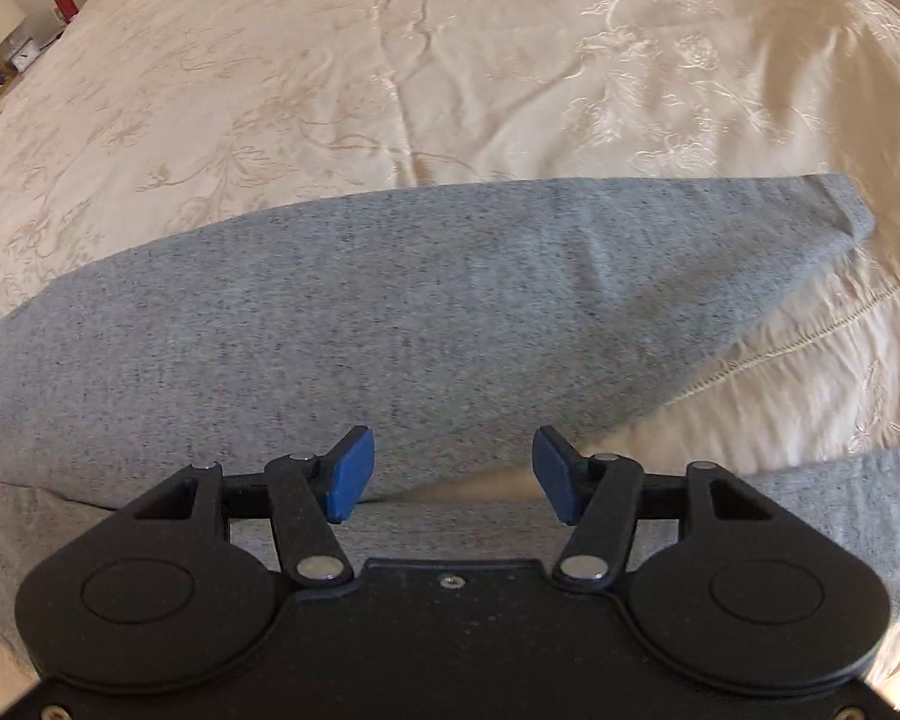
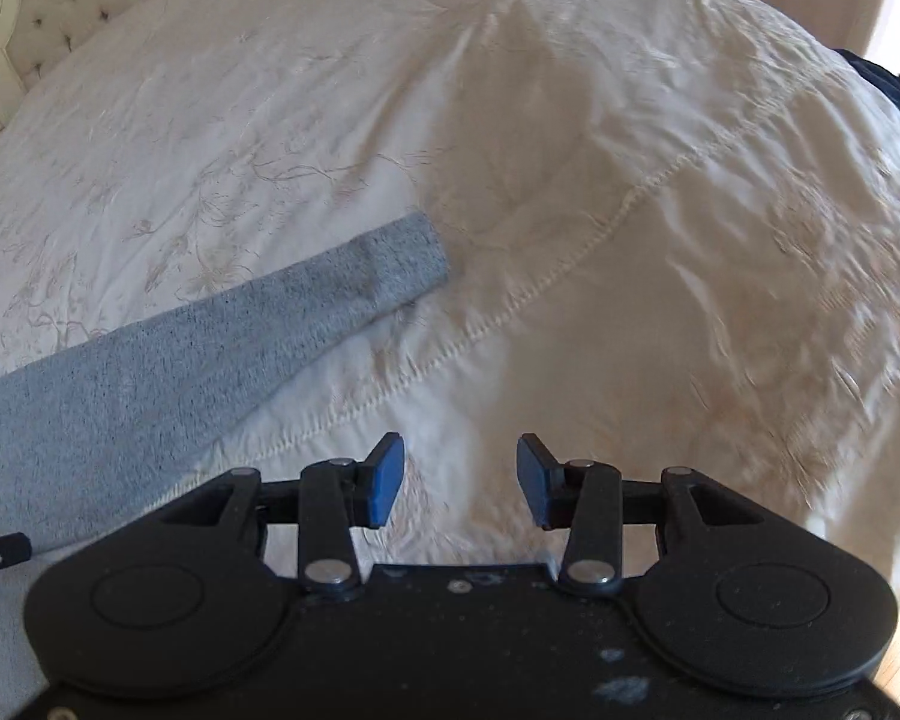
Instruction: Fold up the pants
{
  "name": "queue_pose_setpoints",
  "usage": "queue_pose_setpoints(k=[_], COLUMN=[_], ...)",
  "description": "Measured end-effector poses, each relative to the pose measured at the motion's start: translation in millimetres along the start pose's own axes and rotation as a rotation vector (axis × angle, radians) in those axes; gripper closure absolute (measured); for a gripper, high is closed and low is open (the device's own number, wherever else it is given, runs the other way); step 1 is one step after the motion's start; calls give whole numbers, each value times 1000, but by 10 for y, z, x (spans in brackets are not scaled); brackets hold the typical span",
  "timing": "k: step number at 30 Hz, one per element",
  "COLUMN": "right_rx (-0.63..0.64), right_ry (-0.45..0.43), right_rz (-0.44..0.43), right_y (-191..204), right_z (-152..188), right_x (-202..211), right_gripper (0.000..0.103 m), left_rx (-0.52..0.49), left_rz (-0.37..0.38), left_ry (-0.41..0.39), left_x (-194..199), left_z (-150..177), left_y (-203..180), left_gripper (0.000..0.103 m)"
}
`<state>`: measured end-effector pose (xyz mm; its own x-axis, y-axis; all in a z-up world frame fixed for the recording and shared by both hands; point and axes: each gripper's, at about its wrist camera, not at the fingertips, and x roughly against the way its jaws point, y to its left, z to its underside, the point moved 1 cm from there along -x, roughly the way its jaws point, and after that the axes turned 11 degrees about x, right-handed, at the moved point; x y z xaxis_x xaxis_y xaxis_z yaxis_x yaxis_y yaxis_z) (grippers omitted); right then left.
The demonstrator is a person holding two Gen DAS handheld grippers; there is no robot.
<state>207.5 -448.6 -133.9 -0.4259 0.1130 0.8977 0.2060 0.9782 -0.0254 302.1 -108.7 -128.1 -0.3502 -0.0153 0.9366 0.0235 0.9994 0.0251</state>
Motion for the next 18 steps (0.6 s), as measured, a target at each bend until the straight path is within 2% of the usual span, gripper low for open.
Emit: queue_pose_setpoints(k=[5, 9, 13, 16, 18], right_rx=[38, 60, 170, 207, 202], right_ry=[5, -3, -15, 67, 142], right_rz=[-37, -52, 10, 42, 22], right_y=[86, 125, 303, 348, 312], right_z=[-655, -1130, -1548, -1743, -1725], right_x=[-613, -901, -1220, -1579, -1739], right_gripper=[59, 59, 59, 59, 59], left_rx=[42, 74, 96, 120, 138], left_rz=[-46, -61, -87, -92, -92], left_ry=[-6, 8, 21, 37, 51], left_x=[1, -38, -41, -57, -82], left_z=[-32, 15, 68, 102, 118], left_y=[137, 228, 320, 398, 457], left_gripper=[40, 40, 40, 40, 40])
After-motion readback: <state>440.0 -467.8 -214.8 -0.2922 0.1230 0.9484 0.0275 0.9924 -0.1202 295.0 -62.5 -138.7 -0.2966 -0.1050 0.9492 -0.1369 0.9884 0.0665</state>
